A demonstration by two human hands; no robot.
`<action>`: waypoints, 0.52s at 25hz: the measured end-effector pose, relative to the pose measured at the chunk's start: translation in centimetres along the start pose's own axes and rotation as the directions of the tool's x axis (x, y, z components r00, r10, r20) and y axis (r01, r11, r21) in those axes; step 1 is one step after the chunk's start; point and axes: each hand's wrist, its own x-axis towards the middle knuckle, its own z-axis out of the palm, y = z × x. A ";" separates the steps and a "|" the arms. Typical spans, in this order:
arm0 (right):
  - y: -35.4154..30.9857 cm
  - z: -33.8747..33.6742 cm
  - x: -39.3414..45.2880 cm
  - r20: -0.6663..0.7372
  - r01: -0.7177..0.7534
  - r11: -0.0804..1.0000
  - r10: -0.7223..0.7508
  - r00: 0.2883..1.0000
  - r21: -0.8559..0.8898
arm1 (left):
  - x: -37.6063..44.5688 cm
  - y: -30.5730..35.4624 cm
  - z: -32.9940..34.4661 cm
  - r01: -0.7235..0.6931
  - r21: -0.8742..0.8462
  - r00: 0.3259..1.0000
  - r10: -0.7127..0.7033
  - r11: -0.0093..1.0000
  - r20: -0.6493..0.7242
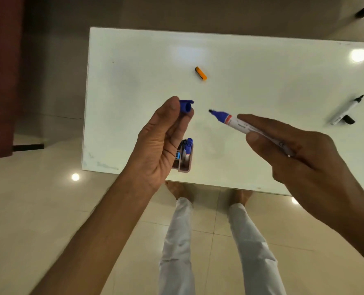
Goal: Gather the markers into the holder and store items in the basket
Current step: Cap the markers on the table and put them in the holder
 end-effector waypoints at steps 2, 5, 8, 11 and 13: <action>-0.6 0.0 -1.0 0.002 0.068 0.995 -0.068 0.998 -0.075 | 0.1 0.5 -0.2 0.029 -0.075 0.999 -0.031 0.997 -0.027; -1.0 0.2 -1.9 -0.019 0.152 0.975 -0.157 0.987 -0.164 | 0.0 0.6 -0.1 0.039 -0.050 0.999 -0.040 0.998 -0.033; -1.4 0.2 -2.1 -0.031 0.164 0.971 -0.172 0.985 -0.173 | 0.1 0.2 0.1 0.010 0.054 1.000 -0.009 0.998 -0.016; -1.7 0.7 -1.6 -0.035 0.175 0.974 -0.181 0.983 -0.142 | 0.1 -0.5 0.4 -0.029 0.136 0.999 0.024 0.990 0.037; -1.8 0.9 -1.2 -0.054 0.181 0.973 -0.190 0.980 -0.142 | -0.1 -0.9 0.6 -0.053 0.194 0.997 0.041 0.980 0.068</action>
